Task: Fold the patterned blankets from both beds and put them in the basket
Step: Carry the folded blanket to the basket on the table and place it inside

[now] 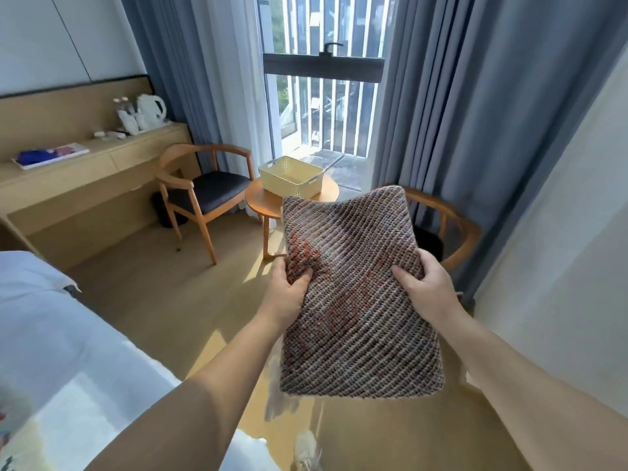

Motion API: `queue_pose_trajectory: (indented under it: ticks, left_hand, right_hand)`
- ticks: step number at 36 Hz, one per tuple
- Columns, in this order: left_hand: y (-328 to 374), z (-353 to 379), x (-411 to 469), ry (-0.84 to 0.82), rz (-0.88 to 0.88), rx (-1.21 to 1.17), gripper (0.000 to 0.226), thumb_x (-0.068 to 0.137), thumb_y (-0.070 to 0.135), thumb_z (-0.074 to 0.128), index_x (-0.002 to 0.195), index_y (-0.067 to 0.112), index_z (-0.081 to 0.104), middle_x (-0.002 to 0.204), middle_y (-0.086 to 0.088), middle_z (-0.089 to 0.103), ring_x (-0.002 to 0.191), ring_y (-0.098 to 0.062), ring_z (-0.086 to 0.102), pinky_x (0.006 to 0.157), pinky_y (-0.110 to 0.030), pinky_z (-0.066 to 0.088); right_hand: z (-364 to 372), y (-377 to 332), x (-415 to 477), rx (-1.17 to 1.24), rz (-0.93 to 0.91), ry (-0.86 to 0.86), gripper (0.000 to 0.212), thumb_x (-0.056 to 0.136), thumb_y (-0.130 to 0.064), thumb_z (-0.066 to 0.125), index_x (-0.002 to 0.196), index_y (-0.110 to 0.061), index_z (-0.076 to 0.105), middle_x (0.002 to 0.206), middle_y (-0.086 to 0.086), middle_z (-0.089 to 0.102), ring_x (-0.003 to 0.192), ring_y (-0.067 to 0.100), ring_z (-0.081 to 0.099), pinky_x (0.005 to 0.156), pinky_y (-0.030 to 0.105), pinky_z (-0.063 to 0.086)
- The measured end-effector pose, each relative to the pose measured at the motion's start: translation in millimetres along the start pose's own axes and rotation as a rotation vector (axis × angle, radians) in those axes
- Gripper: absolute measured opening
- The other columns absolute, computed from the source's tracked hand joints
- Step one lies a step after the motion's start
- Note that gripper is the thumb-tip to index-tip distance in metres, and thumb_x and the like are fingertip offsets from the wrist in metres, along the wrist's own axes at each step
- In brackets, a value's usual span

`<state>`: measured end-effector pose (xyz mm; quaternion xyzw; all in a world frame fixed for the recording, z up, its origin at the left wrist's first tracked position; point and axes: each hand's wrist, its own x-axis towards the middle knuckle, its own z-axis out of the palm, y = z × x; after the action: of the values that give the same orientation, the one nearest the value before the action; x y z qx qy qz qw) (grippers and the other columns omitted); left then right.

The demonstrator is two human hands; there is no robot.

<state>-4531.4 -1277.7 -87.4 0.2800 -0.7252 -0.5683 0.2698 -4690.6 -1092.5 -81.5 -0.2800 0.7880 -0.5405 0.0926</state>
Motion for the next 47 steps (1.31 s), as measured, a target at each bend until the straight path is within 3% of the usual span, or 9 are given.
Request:
queue_pose_trajectory:
  ticks: [5,10,15,22,26,31,37,43,47]
  left_hand:
    - [-14.9,0.9,90.4,0.036,0.02,0.017,0.026,0.093,0.024,0.06,0.115,0.018,0.048,0.1,0.014,0.059,0.089,0.004,0.055,0.07,-0.011,0.04]
    - [-19.6,-5.6,181.5,0.048,0.01,0.01,0.03,0.093,0.025,0.06,0.119,0.016,0.048,0.104,0.012,0.06,0.094,0.0,0.057,0.083,-0.021,0.042]
    - [-26.6,-14.8,269.7,0.024,-0.011,-0.013,0.031,0.091,0.029,0.061,0.118,0.023,0.048,0.114,0.004,0.063,0.107,-0.015,0.059,0.097,-0.037,0.046]
    - [-27.0,-19.1,366.4,0.002,0.037,0.015,0.022,0.092,0.034,0.061,0.109,0.038,0.049,0.111,0.019,0.06,0.106,-0.004,0.058,0.092,-0.028,0.044]
    - [-24.3,-18.4,421.0,0.028,0.057,0.047,0.024,0.092,0.029,0.061,0.113,0.024,0.05,0.104,0.017,0.06,0.098,-0.002,0.058,0.079,-0.018,0.043]
    - [-32.2,-11.9,492.0,0.049,0.054,0.109,0.026,0.093,0.028,0.06,0.115,0.019,0.05,0.108,0.007,0.062,0.102,-0.012,0.059,0.09,-0.029,0.045]
    - [-38.7,-6.9,580.8,0.097,0.001,0.072,0.028,0.092,0.029,0.061,0.117,0.026,0.05,0.114,0.008,0.061,0.106,-0.01,0.058,0.096,-0.033,0.044]
    - [-28.1,-6.5,664.5,0.143,0.038,0.083,0.026,0.091,0.026,0.062,0.114,0.024,0.049,0.11,0.008,0.06,0.105,-0.012,0.057,0.089,-0.027,0.042]
    - [-24.3,-8.7,719.0,0.138,0.046,0.078,0.03,0.091,0.026,0.062,0.118,0.019,0.05,0.109,0.008,0.061,0.105,-0.012,0.058,0.092,-0.032,0.045]
  right_hand:
    - [29.9,14.5,91.9,0.002,-0.012,-0.001,0.037,0.089,-0.031,0.066,0.124,-0.023,0.057,0.108,-0.014,0.065,0.099,0.0,0.061,0.091,0.027,0.049]
    - [60.8,15.1,182.9,0.018,0.023,-0.003,0.039,0.088,-0.032,0.067,0.125,-0.025,0.056,0.109,-0.014,0.066,0.101,0.005,0.063,0.093,0.036,0.051]
    - [86.4,7.6,260.1,0.015,0.03,0.007,0.038,0.088,-0.032,0.067,0.124,-0.025,0.055,0.109,-0.012,0.065,0.101,0.007,0.062,0.093,0.035,0.051]
    - [112.6,4.7,354.1,0.019,0.025,0.008,0.038,0.09,-0.028,0.065,0.126,-0.024,0.055,0.108,-0.014,0.064,0.101,0.007,0.06,0.088,0.03,0.048]
    - [127.2,13.0,407.8,0.056,0.017,0.005,0.039,0.088,-0.031,0.066,0.125,-0.025,0.056,0.111,-0.011,0.066,0.103,0.007,0.062,0.088,0.031,0.05]
    - [145.9,22.5,479.6,0.061,-0.008,0.005,0.028,0.088,-0.026,0.067,0.114,-0.032,0.058,0.106,-0.012,0.065,0.101,0.01,0.062,0.092,0.034,0.049]
    - [168.1,27.3,574.3,0.053,-0.02,-0.049,0.035,0.087,-0.027,0.067,0.122,-0.024,0.06,0.105,-0.013,0.067,0.097,0.005,0.062,0.091,0.033,0.049]
    - [182.4,13.9,663.8,0.054,-0.054,-0.052,0.032,0.089,-0.022,0.066,0.12,-0.022,0.059,0.101,-0.01,0.065,0.084,-0.01,0.056,0.072,0.009,0.041]
    - [195.6,14.0,718.2,0.062,-0.051,-0.054,0.032,0.089,-0.021,0.066,0.12,-0.019,0.06,0.103,-0.007,0.068,0.093,0.006,0.063,0.08,0.022,0.045]
